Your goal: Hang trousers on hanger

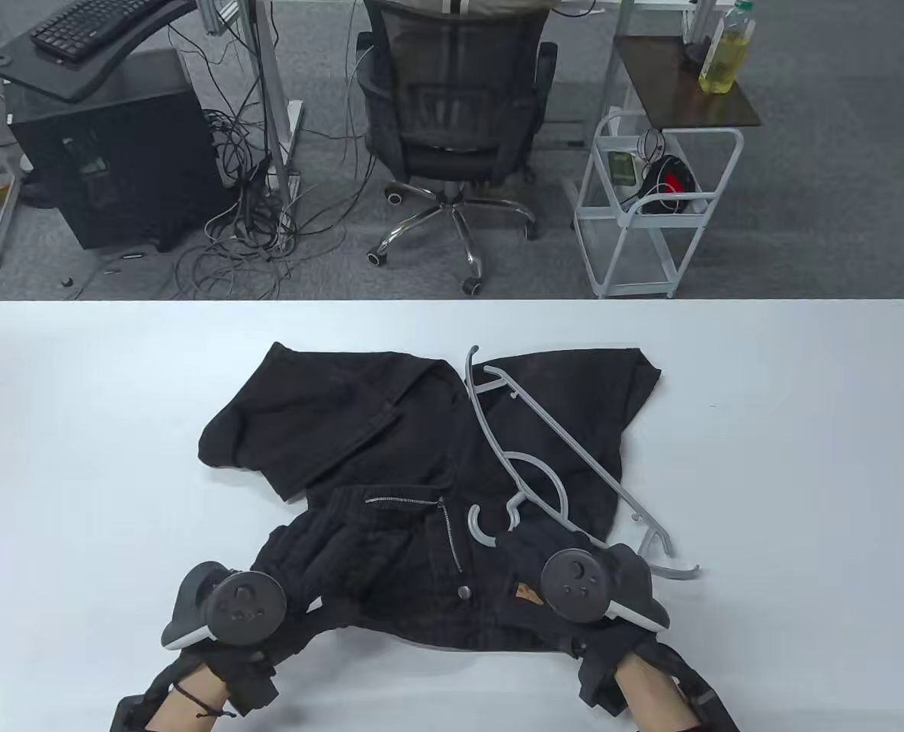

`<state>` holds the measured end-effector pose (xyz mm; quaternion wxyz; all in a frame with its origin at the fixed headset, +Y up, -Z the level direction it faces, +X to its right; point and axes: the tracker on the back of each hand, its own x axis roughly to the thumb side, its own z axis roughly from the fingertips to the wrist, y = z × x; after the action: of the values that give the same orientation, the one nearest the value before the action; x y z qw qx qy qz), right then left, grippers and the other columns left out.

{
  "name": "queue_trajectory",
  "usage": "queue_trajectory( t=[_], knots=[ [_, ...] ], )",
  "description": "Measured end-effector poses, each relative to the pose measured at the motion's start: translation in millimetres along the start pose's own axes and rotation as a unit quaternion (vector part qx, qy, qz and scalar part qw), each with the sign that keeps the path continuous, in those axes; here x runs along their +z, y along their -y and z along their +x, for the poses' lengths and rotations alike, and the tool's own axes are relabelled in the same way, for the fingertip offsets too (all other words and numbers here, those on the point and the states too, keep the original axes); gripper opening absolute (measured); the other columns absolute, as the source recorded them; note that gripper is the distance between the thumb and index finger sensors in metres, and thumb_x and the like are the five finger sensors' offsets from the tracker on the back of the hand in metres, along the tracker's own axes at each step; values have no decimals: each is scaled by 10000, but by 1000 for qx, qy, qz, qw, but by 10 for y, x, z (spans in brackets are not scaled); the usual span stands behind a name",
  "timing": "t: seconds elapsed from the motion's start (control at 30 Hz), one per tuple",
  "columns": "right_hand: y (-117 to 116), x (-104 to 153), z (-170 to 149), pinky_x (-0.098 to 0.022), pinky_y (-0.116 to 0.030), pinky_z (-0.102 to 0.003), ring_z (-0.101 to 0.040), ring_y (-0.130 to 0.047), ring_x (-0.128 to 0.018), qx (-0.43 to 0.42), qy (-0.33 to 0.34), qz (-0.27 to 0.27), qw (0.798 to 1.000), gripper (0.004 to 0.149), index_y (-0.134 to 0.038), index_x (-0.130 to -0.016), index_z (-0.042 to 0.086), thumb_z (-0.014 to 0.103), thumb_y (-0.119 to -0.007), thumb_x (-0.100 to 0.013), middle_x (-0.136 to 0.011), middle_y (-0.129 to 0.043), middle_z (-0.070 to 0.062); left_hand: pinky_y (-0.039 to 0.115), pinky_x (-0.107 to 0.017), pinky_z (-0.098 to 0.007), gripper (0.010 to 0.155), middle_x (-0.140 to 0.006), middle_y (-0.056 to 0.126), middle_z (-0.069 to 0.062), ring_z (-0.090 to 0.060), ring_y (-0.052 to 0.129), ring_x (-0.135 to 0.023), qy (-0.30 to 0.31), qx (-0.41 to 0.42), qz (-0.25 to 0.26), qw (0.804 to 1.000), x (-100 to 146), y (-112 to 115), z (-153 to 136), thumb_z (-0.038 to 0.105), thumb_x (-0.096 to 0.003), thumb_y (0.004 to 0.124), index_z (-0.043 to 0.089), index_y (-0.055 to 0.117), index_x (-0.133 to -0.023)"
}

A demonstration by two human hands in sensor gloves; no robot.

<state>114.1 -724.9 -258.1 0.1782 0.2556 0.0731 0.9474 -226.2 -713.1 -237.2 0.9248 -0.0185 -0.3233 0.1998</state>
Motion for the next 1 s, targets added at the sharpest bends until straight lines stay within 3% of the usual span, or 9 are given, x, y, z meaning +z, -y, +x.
queue_trajectory(
  t=[0.63, 1.0],
  knots=[
    [-43, -14, 81, -698, -419, -623, -426, -481, -1028, 5, 17, 6, 1000, 772, -498, -1071, 229, 582, -710, -417, -1149, -518, -151, 431, -737, -644, 759, -1199, 352, -99, -416, 390, -1096, -8, 4, 11, 1000, 30, -11, -35, 595, -526, 625, 284, 289, -1132],
    [109, 53, -24, -703, -377, -631, -423, -449, -1039, 7, -14, -64, 998, 775, -482, -1074, 235, 571, -717, -416, -1157, -491, -149, 435, -736, -643, 753, -1198, 359, -100, -418, 401, -1093, -15, 13, 11, 1000, 25, -7, -60, 591, -527, 626, 284, 296, -1131]
  ],
)
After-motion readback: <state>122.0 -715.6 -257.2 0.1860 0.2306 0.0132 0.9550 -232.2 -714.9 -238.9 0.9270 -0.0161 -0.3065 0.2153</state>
